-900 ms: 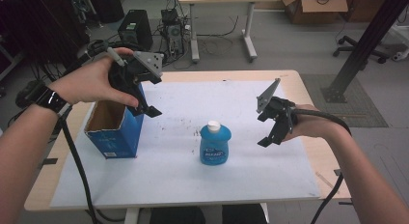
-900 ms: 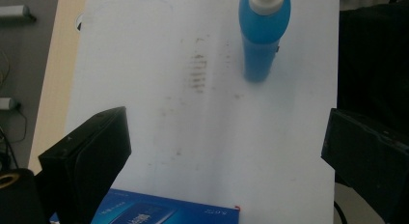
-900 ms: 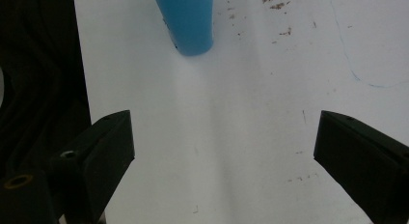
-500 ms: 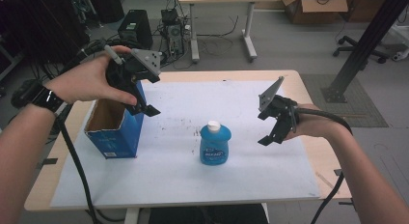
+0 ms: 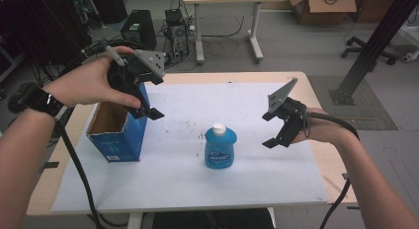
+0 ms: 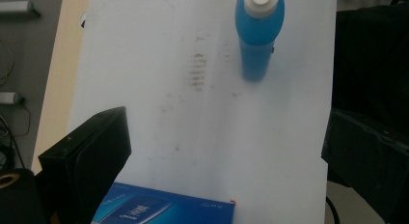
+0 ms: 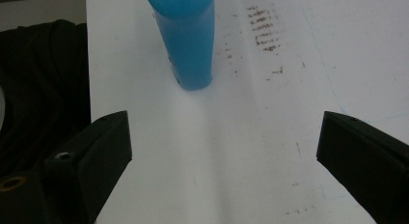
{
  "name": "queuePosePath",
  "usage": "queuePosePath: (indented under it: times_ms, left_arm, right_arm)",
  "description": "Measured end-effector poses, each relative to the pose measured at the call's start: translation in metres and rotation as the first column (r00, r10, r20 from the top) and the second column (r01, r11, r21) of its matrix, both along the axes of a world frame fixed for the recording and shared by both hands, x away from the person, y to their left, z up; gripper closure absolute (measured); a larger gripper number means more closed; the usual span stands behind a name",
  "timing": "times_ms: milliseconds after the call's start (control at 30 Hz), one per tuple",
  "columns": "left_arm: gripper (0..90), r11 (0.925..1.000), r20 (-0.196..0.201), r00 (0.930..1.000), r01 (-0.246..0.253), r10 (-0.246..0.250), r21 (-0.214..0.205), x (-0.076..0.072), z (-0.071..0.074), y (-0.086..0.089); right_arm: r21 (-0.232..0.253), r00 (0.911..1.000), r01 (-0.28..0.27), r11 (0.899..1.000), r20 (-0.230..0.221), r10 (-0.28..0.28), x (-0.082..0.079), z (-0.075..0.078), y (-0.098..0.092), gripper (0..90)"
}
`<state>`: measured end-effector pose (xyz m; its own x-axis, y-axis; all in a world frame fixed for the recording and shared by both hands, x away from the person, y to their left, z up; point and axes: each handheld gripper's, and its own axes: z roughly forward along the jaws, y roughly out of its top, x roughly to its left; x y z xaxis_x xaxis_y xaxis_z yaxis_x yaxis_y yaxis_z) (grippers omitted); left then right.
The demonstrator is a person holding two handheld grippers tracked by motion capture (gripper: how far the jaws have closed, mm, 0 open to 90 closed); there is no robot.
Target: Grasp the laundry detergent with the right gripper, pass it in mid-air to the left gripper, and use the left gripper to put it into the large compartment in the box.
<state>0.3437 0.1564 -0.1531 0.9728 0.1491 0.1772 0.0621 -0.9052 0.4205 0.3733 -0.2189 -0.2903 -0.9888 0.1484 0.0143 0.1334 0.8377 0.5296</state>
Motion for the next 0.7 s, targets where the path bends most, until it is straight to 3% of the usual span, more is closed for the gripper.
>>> queuePosePath:
  times_ms: [433,700]
  left_arm:
    - [4.0,1.0000,-0.004,1.0000,-0.003,0.003,0.002,-0.001,0.000,0.000]
    - [4.0,0.9999,-0.014,0.9999,-0.007,0.007,0.007,-0.001,-0.003,0.001]
  right_arm:
    - [0.091,0.9999,-0.011,0.996,0.001,0.011,0.002,-0.017,0.009,5.1]
    - [0.179,0.9997,-0.026,0.983,-0.001,0.026,0.001,-0.029,0.017,5.1]
